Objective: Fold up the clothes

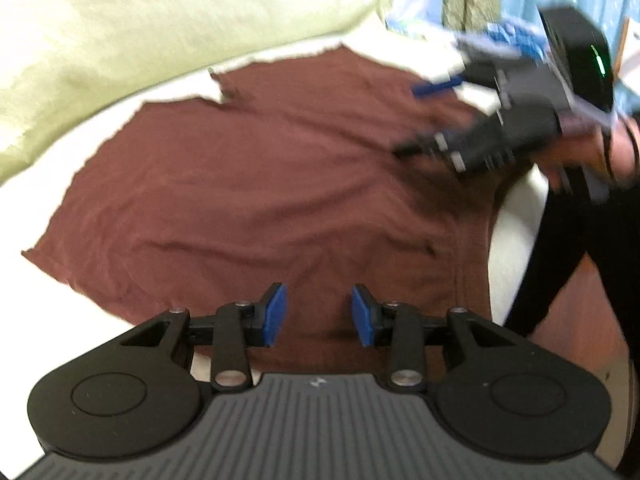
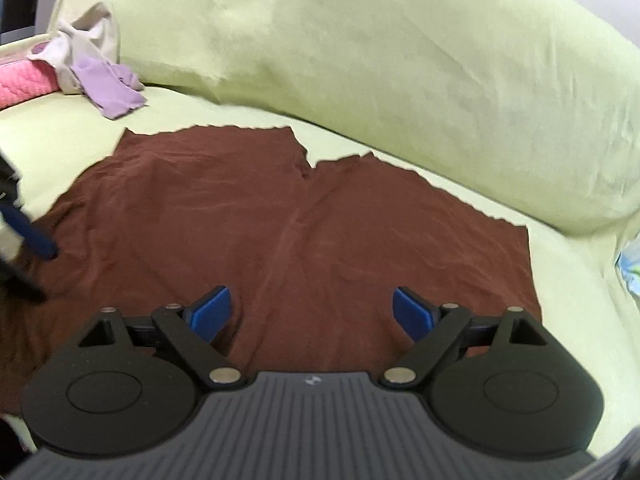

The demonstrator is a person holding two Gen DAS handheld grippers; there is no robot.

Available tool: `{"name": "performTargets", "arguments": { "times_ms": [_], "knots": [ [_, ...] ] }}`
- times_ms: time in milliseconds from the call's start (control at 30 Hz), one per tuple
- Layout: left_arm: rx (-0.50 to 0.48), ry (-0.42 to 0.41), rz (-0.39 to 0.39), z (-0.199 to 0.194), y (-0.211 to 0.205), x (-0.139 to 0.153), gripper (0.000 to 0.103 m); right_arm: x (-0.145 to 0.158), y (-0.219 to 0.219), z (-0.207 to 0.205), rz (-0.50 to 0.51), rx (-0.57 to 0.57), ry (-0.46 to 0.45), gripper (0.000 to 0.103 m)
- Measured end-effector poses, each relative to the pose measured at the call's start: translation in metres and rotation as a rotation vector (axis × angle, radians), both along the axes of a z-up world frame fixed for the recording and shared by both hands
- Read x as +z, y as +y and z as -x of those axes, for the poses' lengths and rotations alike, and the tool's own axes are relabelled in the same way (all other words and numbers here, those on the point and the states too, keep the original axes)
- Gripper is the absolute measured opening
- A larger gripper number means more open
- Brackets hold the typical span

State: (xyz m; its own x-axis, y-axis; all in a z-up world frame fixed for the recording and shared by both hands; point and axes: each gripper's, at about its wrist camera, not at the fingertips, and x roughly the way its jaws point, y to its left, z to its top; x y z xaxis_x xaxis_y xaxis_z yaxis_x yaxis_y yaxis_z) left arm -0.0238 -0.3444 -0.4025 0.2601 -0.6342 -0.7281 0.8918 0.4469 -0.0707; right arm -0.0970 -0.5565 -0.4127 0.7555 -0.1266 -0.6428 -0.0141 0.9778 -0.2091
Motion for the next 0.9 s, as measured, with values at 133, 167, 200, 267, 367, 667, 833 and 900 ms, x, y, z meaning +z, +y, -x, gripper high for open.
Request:
{"name": "performTargets", "arguments": {
  "times_ms": [133, 167, 200, 267, 367, 667, 833, 900],
  "knots": [
    [0.048, -0.028, 0.056, -0.012, -0.009, 0.006, 0.043, -0.011, -0.008, 0.004, 0.011, -0.014, 0.038, 0.086],
    [0.056, -0.033, 0.059, -0.015, -0.012, 0.006, 0.043, -0.011, -0.015, 0.006, -0.004, -0.027, 0.042, 0.086],
    [0.060, -0.037, 0.052, -0.017, -0.016, 0.005, 0.044, -0.011, -0.019, 0.009, 0.000, -0.041, 0.038, 0.086],
    [0.059, -0.045, 0.043, -0.020, -0.023, 0.003, 0.044, -0.008, -0.026, 0.013, 0.019, -0.053, 0.022, 0.086],
    [0.039, -0.047, 0.041, -0.022, -0.035, 0.001, 0.044, -0.002, -0.037, 0.020, -0.008, -0.065, -0.020, 0.086],
    [-0.103, -0.014, -0.051, -0.011, -0.059, -0.020, 0.046, 0.005, -0.051, 0.034, -0.164, -0.012, -0.055, 0.086],
    [-0.099, 0.014, -0.041, -0.004, -0.040, -0.020, 0.047, 0.005, -0.063, 0.044, -0.137, -0.102, -0.119, 0.087],
    [-0.097, 0.018, -0.045, -0.001, -0.035, -0.019, 0.047, 0.000, -0.073, 0.043, -0.111, -0.137, -0.082, 0.088]
  ]
}}
